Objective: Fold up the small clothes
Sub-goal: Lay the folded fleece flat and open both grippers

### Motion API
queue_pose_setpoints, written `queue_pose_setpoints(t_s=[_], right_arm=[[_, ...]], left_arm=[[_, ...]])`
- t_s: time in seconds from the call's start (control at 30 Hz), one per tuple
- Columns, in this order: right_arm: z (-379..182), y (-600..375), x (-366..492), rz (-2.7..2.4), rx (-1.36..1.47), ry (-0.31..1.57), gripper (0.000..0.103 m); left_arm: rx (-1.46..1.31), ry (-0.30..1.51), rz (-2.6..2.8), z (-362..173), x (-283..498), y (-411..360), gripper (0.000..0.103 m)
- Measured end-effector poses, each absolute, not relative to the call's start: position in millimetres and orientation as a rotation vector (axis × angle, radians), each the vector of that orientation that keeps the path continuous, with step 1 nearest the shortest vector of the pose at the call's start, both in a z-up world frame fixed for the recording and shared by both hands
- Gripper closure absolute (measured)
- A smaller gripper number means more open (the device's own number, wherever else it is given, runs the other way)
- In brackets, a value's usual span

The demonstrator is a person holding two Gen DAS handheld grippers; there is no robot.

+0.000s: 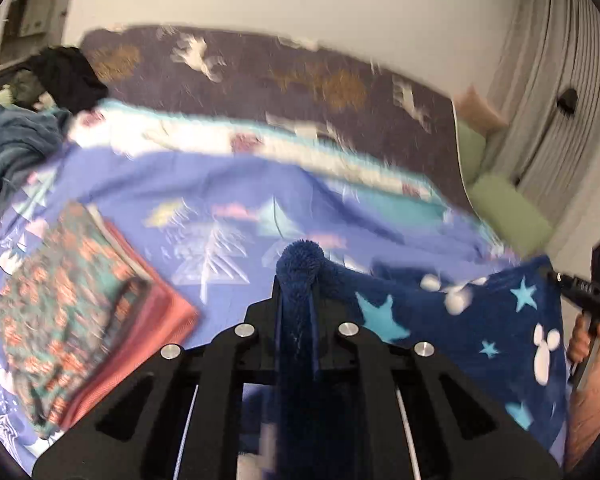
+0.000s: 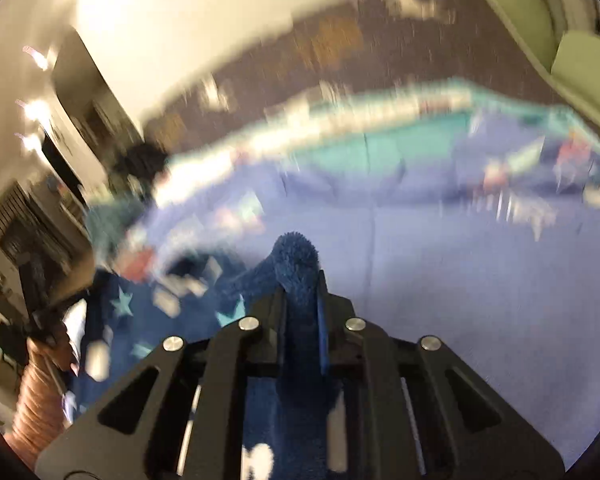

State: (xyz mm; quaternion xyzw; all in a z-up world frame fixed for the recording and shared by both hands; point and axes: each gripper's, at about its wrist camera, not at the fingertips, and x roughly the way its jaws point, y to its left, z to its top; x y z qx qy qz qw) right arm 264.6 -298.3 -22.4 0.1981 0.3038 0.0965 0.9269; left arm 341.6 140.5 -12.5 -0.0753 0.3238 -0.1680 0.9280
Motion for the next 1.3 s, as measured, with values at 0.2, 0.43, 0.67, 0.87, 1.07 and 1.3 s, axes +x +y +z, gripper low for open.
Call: queue_pose_setpoints(t_s=[0.2,0.43,0.67,0.87,1.07,1.3], right_arm=[[-67,-291,304,0.044,0.292,0.831,0.075],[-51,-300,235,0.002,0.306,0.767,0.068],[-54,-286,111,0.072,0.257,0.81,0.055],[-88,-272,54,0.122,0.388,0.881,0.047],[-88,-263,54,0.044,0.343,0.848,0.087],[-93,-265,42,0.03,0.374,0.859,0.078]], left_arm=[[-0.002,0.89,-0.276,-65,375,120,0.083],[-0.056,0.793,-0.332,-27,295,154,0.058],[-0.052,0.847,-0.392,-50,178,176,0.053],[-0.193,0.93,-0.391,-81,141,189,0.068],[-0.139,0.896,-0.329,-92,121,188,0.092],[-0.187,0.869,-0.294,-71,107,199,0.09]])
